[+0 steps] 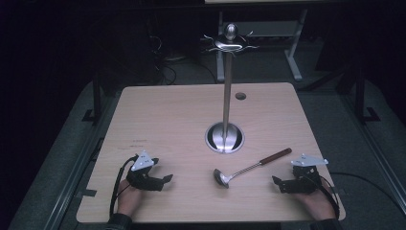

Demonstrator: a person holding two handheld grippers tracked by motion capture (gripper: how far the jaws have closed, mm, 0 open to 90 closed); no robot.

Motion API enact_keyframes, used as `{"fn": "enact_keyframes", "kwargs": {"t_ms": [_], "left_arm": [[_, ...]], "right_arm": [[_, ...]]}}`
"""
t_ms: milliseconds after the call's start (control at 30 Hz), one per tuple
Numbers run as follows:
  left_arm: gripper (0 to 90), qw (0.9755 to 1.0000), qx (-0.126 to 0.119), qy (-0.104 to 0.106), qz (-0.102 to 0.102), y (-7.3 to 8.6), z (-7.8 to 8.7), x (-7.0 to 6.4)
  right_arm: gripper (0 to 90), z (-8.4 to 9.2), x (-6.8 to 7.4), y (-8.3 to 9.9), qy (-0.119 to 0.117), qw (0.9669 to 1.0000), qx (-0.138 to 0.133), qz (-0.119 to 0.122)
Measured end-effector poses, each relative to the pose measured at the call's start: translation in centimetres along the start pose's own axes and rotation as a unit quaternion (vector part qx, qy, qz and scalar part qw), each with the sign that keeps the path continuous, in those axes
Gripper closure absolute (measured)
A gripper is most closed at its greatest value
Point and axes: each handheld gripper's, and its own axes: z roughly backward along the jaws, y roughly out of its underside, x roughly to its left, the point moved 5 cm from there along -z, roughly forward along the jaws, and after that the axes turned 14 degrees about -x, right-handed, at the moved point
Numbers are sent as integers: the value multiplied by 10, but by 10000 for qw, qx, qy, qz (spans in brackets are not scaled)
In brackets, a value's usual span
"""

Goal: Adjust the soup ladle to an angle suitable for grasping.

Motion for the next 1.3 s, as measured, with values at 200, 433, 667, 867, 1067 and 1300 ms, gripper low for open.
{"fn": "enact_keyframes", "kwargs": {"t_ms": [200,433,667,867,1067,1300], "left_arm": [[140,10000,-19,-10,40,0,0,0],[140,10000,-30,-30,9,0,-1,-1],[140,10000,-79,-2,10,0,0,-1],[140,10000,-75,-6,32,0,0,-1],[140,10000,-70,-1,30,0,0,-1],[140,10000,-68,-1,32,0,0,-1]], "right_arm": [[178,3,1,-4,-8,10000,-76,-50],[495,2,-3,-11,79,9997,-182,-122],[844,-8,-4,-18,119,9997,-191,-87],[899,-24,-15,-23,195,9995,-186,-138],[899,-32,-21,-26,226,9994,-159,-211],[900,-40,-27,-30,235,9990,-228,-316]]}}
